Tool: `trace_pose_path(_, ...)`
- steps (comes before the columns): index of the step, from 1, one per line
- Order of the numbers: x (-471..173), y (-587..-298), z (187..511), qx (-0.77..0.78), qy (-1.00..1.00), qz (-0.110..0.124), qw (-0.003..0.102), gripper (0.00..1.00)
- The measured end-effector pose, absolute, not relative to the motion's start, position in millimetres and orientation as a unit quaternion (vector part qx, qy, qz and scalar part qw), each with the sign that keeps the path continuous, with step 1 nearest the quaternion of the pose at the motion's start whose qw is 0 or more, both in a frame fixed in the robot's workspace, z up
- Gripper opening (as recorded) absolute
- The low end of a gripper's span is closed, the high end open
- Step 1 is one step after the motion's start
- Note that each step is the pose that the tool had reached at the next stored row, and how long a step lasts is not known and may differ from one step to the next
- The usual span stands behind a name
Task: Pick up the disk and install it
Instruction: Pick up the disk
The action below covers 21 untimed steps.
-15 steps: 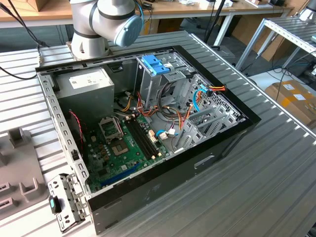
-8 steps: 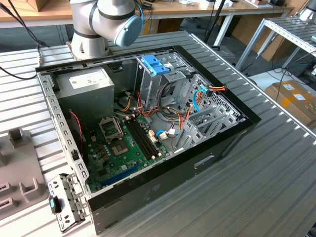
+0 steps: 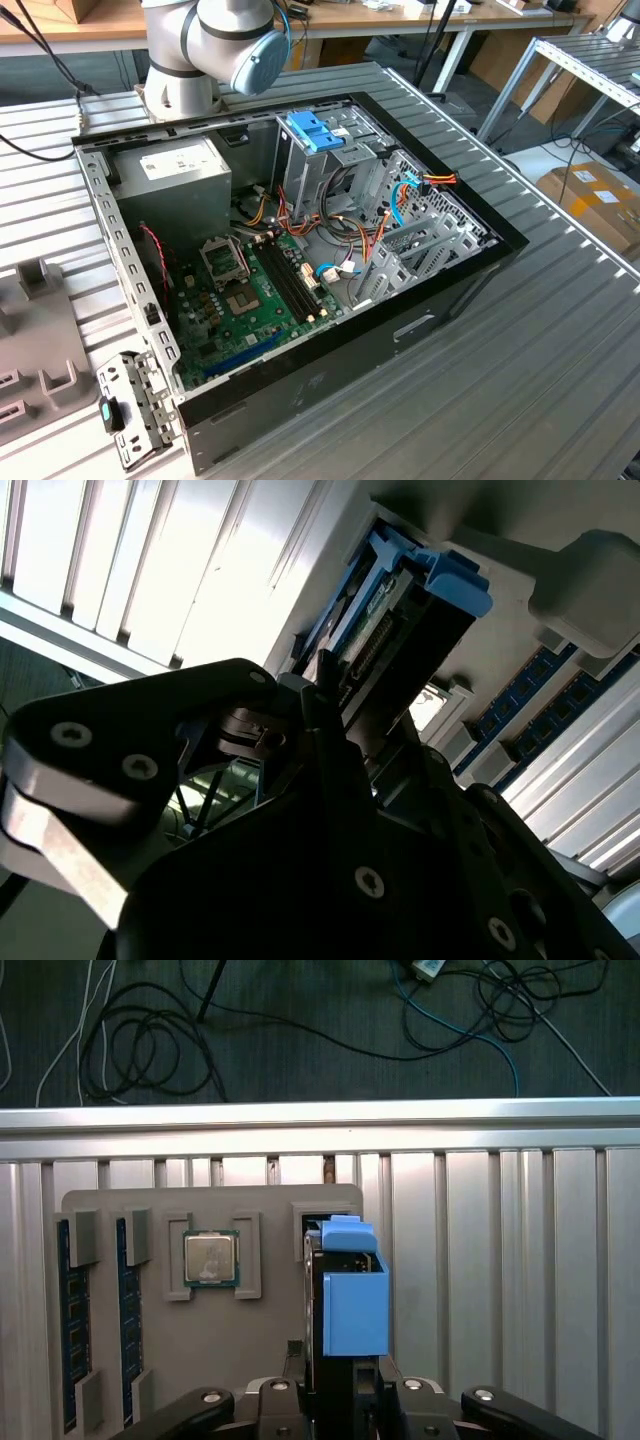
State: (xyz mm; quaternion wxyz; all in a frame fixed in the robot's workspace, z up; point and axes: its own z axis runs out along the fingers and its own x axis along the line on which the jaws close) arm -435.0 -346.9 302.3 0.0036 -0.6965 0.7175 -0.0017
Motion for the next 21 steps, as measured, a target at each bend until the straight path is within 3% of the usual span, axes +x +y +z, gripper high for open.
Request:
trace_pose_path(11,-435,-347,303,-0.697,0.718,-0.002,0.004,0.35)
trace_pose_path(21,-435,-347,324,-0.697,0.718,-0.003,0.002,0.35)
